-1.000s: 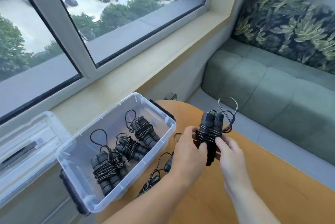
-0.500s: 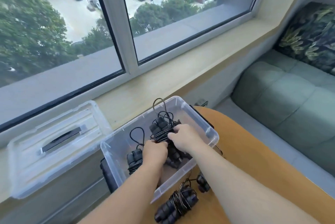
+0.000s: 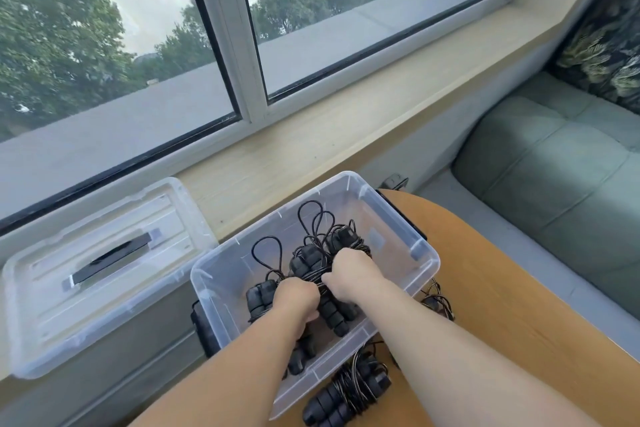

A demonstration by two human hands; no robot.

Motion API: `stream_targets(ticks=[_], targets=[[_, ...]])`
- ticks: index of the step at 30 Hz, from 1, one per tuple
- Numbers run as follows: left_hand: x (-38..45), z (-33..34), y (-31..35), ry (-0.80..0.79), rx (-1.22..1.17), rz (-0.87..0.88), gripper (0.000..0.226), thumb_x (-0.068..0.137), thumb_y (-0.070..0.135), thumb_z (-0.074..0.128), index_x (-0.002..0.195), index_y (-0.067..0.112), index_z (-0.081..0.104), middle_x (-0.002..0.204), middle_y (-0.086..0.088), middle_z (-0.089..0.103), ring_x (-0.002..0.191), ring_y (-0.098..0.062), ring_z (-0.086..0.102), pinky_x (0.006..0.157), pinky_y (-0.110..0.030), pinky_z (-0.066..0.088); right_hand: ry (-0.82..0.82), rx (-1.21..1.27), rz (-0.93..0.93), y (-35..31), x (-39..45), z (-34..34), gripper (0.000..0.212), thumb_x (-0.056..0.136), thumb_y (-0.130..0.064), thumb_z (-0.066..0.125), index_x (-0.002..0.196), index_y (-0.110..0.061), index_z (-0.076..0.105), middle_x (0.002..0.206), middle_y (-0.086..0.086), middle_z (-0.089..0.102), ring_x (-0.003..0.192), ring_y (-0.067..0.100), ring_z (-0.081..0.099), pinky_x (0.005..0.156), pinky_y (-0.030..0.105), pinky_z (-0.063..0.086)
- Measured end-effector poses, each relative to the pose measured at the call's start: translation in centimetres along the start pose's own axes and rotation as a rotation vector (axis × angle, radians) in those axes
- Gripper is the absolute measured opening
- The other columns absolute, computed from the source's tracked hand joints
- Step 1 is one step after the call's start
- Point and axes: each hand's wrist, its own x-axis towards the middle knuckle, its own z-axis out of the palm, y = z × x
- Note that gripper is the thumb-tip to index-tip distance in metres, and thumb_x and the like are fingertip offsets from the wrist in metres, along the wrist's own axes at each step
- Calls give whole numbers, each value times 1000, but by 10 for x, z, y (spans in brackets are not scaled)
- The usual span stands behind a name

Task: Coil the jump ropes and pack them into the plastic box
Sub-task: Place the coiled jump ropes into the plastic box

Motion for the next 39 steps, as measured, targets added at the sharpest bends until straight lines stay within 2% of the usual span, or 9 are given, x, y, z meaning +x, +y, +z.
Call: stream_targets(ticks=[10,16,19,23,25,28,31,35,39], targets=[[8,-1,-4,-32,76,-59,29,97,19,51,117,4,64,107,-15,64,110,-34,60,75,-31,41,-113,-214,-46,-12,-2,-11,19,98,-10,44,104,-2,60,120,17,64,102,34,62,79,34,49],[-8,-16,11,-165,406,95,27,98,36,51,99,10,60,71,-1,54,78,-25,57,79,-29,45,-105,-222,-59,-5,0,-13,32,101,-20,44,120,-1,62,113,13,64,100,31,61,80,35,53],[-19,-21,13,-208,406,64,19,98,24,51,89,9,60,89,-1,70,92,-22,66,94,-31,52,9,-32,-34,8,-9,-25,33,100,-30,46,90,-1,59,88,9,59,86,30,57,65,30,47],[-48,-38,23,231,102,-15,17,92,10,46,75,9,50,70,-3,55,76,-27,59,69,-33,52,282,317,-31,37,-38,-52,37,92,-30,51,70,-2,60,67,11,64,65,26,57,64,39,54],[-67,-45,42,522,74,133,11,94,18,47,86,13,52,79,-3,56,79,-26,54,67,-33,45,448,608,7,60,-62,-64,31,92,-25,52,75,-3,68,75,13,71,66,24,63,69,38,56],[-100,-34,91,639,-64,489,13,97,26,48,96,19,59,87,2,63,79,-21,58,70,-35,51,607,1047,166,106,-94,-61,21,94,-18,55,81,-8,69,74,9,68,60,15,61,62,32,55],[-109,11,132,474,-50,635,17,97,23,48,99,18,63,91,-1,67,84,-22,60,73,-36,51,581,1358,388,148,-103,-28,13,93,-12,57,90,-4,67,72,7,61,58,17,57,56,27,50],[-78,70,158,106,-1,486,23,96,18,48,114,15,62,114,-7,62,102,-26,59,81,-36,50,432,1511,529,175,-95,24,8,92,-5,54,92,-3,62,70,8,56,53,18,51,47,25,43],[-49,101,157,49,66,345,36,94,13,46,130,7,45,137,-11,41,127,-29,43,105,-37,39,274,1447,656,186,-80,69,15,91,-9,55,77,-7,59,65,6,53,57,22,50,52,28,42]])
